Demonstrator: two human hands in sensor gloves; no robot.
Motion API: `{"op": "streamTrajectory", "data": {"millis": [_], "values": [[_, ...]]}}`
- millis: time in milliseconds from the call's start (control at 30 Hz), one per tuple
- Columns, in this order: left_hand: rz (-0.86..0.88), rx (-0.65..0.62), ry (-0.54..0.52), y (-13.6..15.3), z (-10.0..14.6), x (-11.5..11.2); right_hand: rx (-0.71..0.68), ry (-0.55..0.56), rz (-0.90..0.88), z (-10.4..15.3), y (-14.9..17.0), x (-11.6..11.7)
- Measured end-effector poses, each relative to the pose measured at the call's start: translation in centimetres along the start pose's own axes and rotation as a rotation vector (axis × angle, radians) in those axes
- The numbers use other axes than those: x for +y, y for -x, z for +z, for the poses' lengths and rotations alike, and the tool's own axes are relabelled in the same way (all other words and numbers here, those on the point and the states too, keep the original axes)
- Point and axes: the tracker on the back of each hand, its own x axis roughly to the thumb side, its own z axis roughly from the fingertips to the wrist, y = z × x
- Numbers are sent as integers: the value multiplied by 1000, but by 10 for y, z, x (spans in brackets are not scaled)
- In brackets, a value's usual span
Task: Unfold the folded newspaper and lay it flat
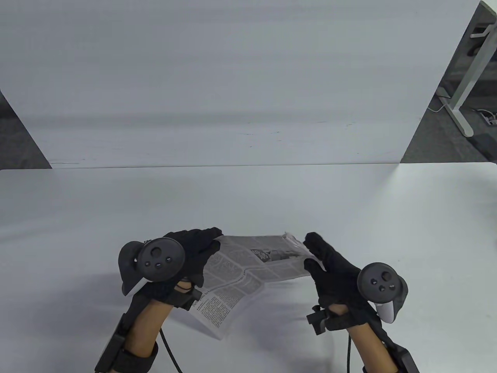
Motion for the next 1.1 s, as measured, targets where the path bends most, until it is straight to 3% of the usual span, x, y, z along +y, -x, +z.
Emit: {"op": "streamTrajectory", "data": {"millis": [100,300,567,833,1000,1100], "values": [[117,87,-18,19,0,1,72,96,-35,-3,20,-18],[407,229,-86,55,3,-5,193,86,-443,-6,54,-23],[681,346,-89,85,6,-25,221,-80,-747,-8,72,2],[742,390,-40,93,10,-57,265,-404,-1027,-5,70,46],[762,421,2,96,13,-75,306,-668,-1193,1,64,74],[779,438,18,101,14,-79,333,-642,-1148,2,61,77]]}}
